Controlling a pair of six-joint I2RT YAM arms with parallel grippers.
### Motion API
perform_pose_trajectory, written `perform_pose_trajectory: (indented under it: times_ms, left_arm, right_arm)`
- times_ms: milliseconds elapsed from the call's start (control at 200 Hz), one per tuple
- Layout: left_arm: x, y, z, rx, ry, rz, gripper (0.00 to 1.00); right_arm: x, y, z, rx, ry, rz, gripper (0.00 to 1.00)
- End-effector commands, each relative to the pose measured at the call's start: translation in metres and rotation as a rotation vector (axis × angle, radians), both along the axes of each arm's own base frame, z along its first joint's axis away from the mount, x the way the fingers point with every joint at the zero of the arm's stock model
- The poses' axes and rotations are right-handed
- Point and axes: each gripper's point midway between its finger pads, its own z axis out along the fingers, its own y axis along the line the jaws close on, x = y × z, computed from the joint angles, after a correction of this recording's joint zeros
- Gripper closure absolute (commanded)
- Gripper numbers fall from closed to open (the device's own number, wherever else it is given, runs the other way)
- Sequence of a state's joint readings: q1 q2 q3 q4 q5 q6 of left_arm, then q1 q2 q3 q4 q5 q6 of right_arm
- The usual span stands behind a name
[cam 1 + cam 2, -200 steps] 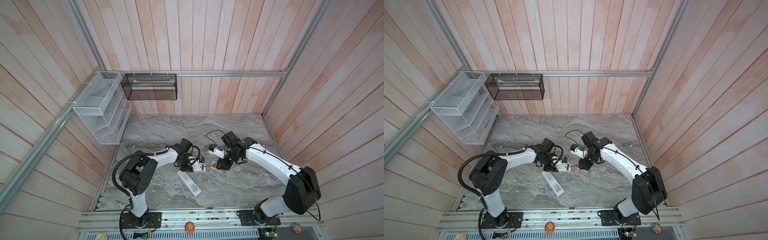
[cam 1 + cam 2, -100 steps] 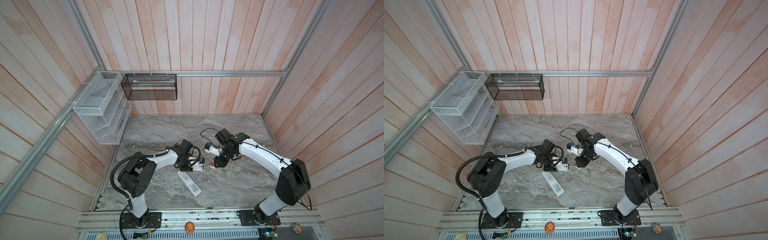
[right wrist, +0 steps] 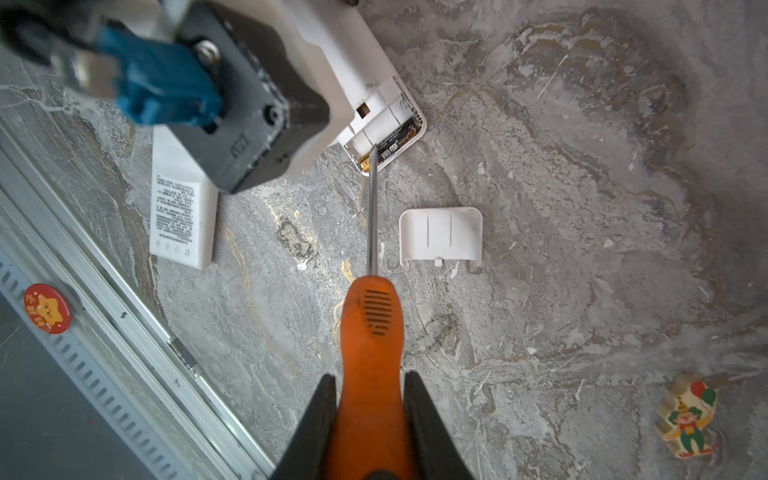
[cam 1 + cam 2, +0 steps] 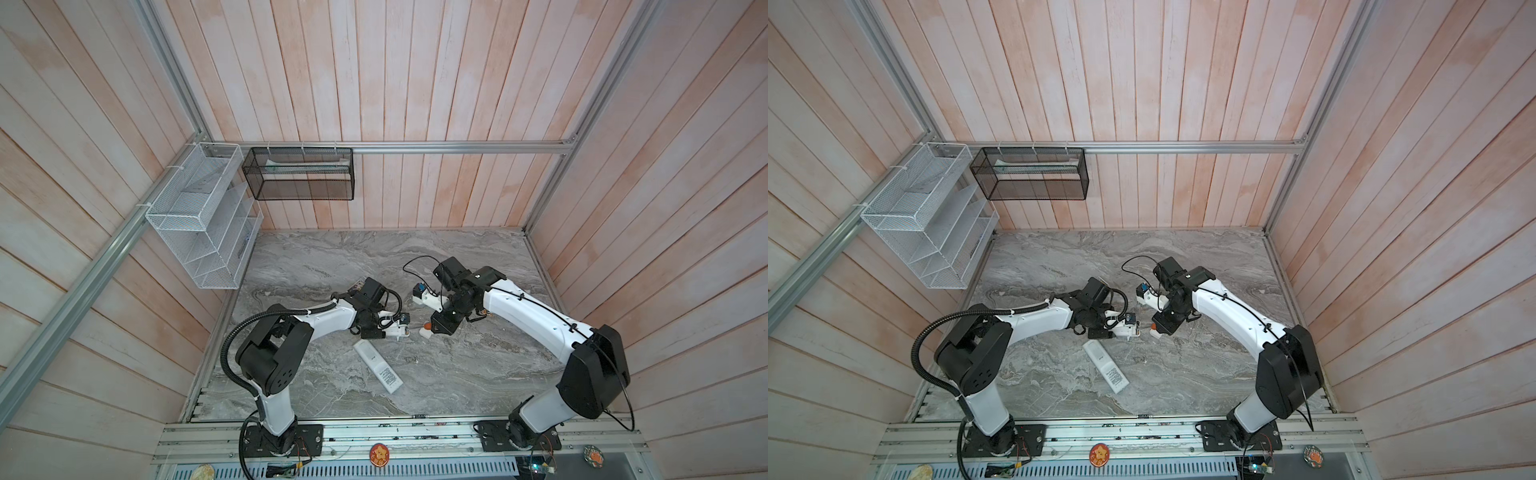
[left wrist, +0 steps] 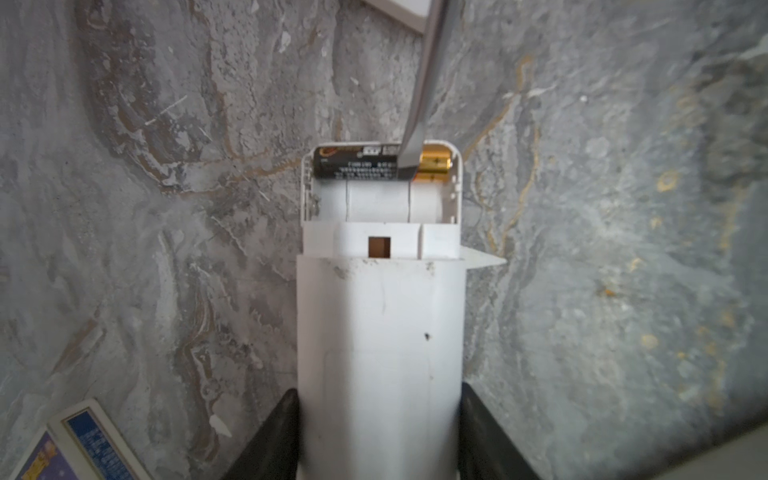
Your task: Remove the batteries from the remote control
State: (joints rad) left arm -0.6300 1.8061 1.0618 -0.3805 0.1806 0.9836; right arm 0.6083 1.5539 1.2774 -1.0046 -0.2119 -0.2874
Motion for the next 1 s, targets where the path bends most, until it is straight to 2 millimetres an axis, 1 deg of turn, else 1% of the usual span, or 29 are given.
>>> perform_pose_trajectory:
  times_ms: [0, 115, 230, 420, 565, 675, 995]
  left_arm:
    - [0.001, 0.010, -0.007, 0.051, -0.007, 0.012, 0.78]
    - [-0.003, 0.008, -0.008, 0.036, 0.013, 0.001, 0.78]
    - [-0.008, 0.006, -0.008, 0.024, 0.034, -0.014, 0.78]
    - [-0.017, 0.002, -0.006, -0.005, 0.075, -0.039, 0.78]
    - [-0.019, 0.000, -0.005, -0.019, 0.099, -0.044, 0.78]
    - [-0.019, -0.001, -0.004, -0.028, 0.106, -0.047, 0.78]
    - [-0.019, -0.001, -0.003, -0.035, 0.110, -0.045, 0.78]
  right_arm:
    - [-0.008, -0.020, 0.006, -0.076, 0.004, -0.033, 1.00]
    - [-0.007, -0.021, 0.011, -0.061, -0.015, -0.040, 1.00]
    - [-0.006, -0.021, 0.010, -0.048, -0.022, -0.048, 1.00]
    - [-0.004, -0.011, 0.011, -0.006, -0.016, -0.031, 1.00]
    - [-0.004, -0.005, 0.011, 0.021, -0.008, -0.019, 1.00]
    - [-0.004, -0.004, 0.008, 0.025, -0.009, -0.013, 1.00]
    - [-0.007, -0.008, -0.010, 0.027, 0.029, -0.017, 1.00]
